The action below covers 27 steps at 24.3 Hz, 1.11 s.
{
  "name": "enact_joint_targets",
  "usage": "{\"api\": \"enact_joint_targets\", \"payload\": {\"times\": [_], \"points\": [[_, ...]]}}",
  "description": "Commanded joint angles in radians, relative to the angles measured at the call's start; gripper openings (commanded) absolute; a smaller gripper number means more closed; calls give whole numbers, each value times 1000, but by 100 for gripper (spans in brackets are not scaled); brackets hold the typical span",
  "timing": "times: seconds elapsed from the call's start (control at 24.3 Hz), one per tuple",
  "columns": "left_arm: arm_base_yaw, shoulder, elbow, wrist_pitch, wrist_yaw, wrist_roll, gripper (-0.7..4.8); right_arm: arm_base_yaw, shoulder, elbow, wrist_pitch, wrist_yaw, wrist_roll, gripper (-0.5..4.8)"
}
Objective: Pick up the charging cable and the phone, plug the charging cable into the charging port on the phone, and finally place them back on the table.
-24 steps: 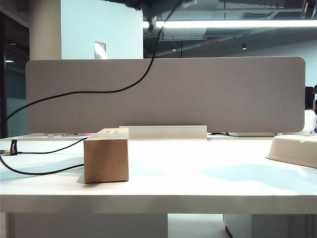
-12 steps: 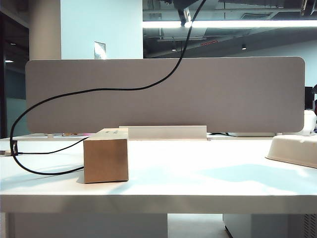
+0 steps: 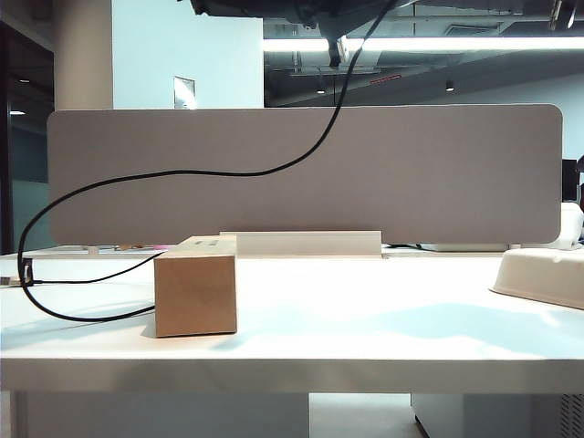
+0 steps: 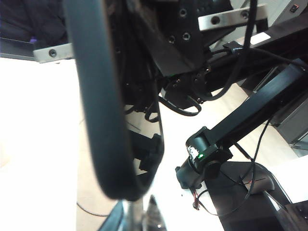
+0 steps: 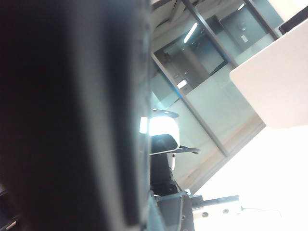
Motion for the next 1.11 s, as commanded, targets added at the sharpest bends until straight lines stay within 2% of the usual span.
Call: {"api": "enact_joint_targets", "payload": {"times": [0.04, 0.49, 0.66, 0.78, 0.94, 1.11], "points": [[-2, -2, 3, 18, 23, -18, -6, 0, -5, 8, 38, 1, 0, -5], [-31, -2, 3, 14, 28, -43, -6, 0, -4, 8, 13, 1, -8, -5], [-29, -2, 3, 19, 24, -48, -6, -1, -4, 8, 10, -26, -8, -5], [-27, -2, 3, 39, 18, -85, -6, -1, -4, 8, 10, -43, -8, -5], [-27, -2, 3, 46, -7, -105, -6, -1, -4, 8, -41, -103, -9, -5], [-27, -2, 3, 41, -24, -107, -6, -1, -5, 8, -79, -112, -11, -5]]}}
